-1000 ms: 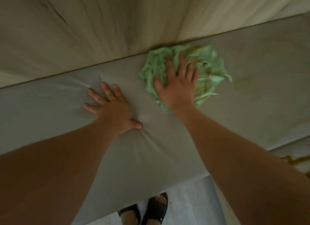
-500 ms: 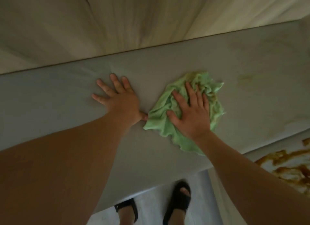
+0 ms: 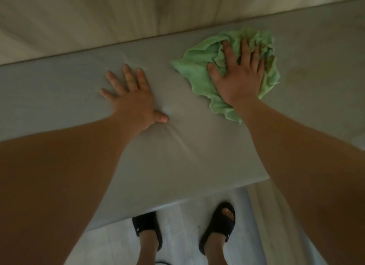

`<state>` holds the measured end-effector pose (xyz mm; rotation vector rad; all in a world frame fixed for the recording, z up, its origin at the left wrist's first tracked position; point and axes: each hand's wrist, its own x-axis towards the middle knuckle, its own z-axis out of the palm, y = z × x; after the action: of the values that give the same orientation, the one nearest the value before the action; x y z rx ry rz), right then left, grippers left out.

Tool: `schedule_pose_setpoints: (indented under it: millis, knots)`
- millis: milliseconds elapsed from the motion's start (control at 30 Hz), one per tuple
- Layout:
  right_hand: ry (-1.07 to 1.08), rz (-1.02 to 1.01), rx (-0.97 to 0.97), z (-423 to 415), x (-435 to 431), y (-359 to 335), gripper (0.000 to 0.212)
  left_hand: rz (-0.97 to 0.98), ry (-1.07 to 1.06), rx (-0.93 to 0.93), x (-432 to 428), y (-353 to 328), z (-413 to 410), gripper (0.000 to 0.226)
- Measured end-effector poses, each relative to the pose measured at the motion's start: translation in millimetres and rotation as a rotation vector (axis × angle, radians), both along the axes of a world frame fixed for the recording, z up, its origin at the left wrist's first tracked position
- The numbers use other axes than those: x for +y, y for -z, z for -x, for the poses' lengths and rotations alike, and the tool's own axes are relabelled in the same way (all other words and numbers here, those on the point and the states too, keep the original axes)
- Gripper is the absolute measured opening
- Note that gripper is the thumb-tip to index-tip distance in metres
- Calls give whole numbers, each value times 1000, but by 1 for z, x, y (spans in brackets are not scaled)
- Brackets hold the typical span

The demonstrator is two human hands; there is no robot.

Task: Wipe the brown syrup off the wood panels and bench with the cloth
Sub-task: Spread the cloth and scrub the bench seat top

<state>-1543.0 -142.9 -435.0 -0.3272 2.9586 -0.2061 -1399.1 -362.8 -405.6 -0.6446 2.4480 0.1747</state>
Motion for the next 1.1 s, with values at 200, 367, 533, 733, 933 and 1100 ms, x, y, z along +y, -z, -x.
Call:
schedule_pose_setpoints:
  millis: [200,367,533,733,933,1100]
  knots:
    - [-40,-17,34,-50,82,1,77,94,47,63,24,-6,-8,130]
    - [-33,-40,42,-102,120,6,81,16,372,270,53,-7,-24,92]
    - [4,23,86,-153,138,13,85,-228,545,625,115,-5,-30,53]
    - [32,152,198,-208,149,19,68,-299,608,562,189,-19,-40,63]
    - [117,282,202,-266,150,30,57,-241,585,369,207,-8,-69,65]
    - [160,429,67,-276,154,0,53,-367,382,347,217,-11,-77,41]
